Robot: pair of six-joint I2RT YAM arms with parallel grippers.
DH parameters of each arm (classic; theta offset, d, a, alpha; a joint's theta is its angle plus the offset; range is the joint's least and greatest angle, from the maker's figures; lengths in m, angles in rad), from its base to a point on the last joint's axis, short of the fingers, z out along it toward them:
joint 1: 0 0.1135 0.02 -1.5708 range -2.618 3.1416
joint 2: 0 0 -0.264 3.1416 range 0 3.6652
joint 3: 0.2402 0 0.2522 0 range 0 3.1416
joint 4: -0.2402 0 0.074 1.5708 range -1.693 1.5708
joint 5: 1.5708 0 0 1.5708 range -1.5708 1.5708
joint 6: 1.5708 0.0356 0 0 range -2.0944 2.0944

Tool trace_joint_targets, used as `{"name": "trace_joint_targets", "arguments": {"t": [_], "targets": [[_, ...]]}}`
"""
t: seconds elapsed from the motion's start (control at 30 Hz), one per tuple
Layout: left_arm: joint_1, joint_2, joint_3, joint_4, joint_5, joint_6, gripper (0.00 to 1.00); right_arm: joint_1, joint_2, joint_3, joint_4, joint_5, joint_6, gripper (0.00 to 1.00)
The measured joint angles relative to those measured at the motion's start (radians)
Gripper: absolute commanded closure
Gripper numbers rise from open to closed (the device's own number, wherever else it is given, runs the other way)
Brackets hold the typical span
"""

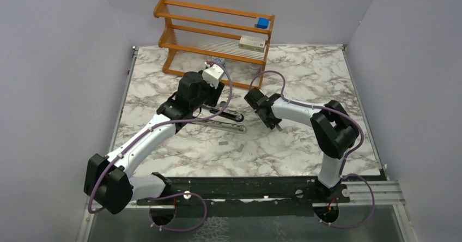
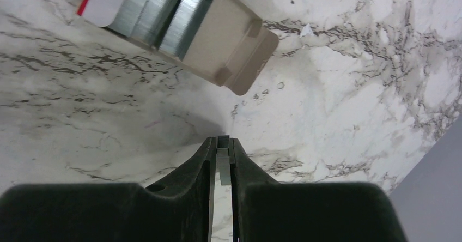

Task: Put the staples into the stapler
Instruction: Place the staple at the center of the board.

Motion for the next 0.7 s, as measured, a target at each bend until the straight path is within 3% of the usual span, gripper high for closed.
{"name": "trace_joint_targets", "arguments": {"t": [0.23,0.5,0.7], "targets": [[0.006,-0.001,-0.002,0.007,-0.004,-0.004,0.46,0.037,-0.006,0.0,0.001,-0.079,0.019,0.71],[0.008,-0.001,-0.003,0.008,-0.004,-0.007,0.46,0.046,-0.091,-0.031,0.045,-0.249,0.056,0.68],[0.01,-0.001,-0.011,0.009,-0.003,-0.007,0.46,0.035,-0.171,-0.042,0.053,-0.271,0.064,0.52]]}}
